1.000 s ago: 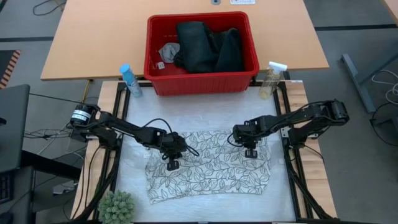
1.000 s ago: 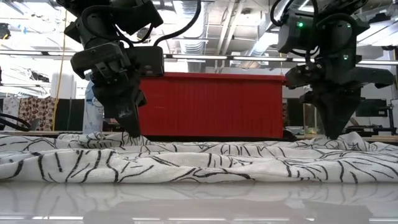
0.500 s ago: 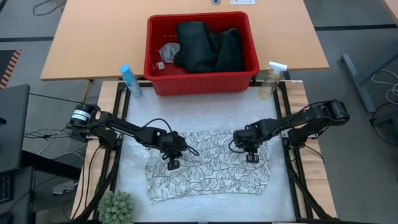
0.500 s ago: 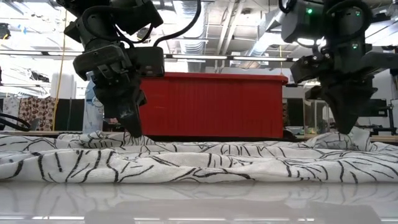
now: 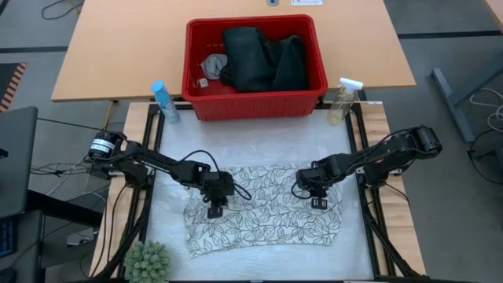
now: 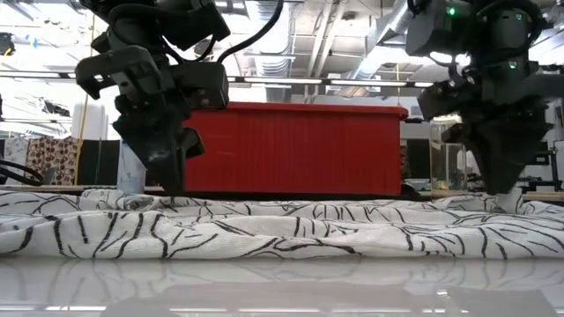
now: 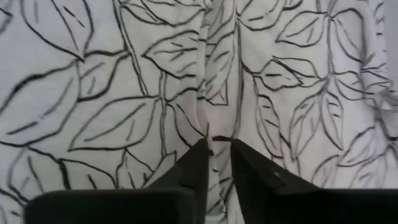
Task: Fold laundry
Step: Fold the white-patterned shirt
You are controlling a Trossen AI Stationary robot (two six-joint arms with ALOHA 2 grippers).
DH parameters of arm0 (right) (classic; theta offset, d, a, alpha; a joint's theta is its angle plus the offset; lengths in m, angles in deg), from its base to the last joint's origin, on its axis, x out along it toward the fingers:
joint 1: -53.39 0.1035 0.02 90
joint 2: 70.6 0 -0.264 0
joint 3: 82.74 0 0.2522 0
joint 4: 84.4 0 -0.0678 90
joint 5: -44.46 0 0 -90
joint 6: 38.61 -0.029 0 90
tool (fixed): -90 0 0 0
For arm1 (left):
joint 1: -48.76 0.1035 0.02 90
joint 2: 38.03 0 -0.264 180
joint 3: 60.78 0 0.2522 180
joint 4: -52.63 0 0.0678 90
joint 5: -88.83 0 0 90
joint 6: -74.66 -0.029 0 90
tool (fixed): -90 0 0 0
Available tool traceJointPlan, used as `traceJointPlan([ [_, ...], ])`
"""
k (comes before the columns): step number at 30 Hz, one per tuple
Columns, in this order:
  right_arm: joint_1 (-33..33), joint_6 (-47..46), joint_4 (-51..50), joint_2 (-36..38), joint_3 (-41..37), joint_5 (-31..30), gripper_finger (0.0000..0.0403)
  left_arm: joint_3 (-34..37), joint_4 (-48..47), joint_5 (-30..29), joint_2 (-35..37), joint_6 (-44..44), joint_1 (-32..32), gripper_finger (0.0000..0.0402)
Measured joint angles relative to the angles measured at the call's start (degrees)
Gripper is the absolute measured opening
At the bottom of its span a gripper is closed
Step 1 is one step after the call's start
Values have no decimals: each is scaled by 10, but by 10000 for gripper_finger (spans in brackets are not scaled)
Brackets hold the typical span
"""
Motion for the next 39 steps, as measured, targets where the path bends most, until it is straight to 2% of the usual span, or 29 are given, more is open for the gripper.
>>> traceJointPlan([
  [7, 10, -25, 3, 29, 0, 0, 112, 0, -8, 70, 0, 34, 0, 134],
  [11, 10, -67, 8, 47, 0, -52, 111, 0, -34, 85, 9, 81, 6, 158],
  [13, 7, -87, 16, 54, 0, -89, 109, 0, -37, 48, 25, 105, 11, 161],
  [15, 0, -92, 20, 55, 0, -111, 108, 0, -44, -22, 45, 115, 12, 162],
  [19, -24, -85, 32, 55, 0, -116, 108, 0, -61, -145, 77, 96, 12, 162],
  [21, -37, -85, 32, 54, 0, -117, 107, -1, -71, -183, 88, 81, 12, 162],
  [24, -54, -83, 32, 54, 0, -121, 107, -1, -119, -202, 84, 57, 12, 162],
  [28, -65, -81, 31, 54, -2, -121, 107, -1, -161, -186, 51, 34, 12, 162],
  [33, -65, -68, 33, 54, -2, -121, 107, 0, -161, -155, 23, 42, 12, 162],
  [39, -65, -49, 30, 54, -2, -121, 107, 0, -219, -31, 37, 80, 11, 162],
])
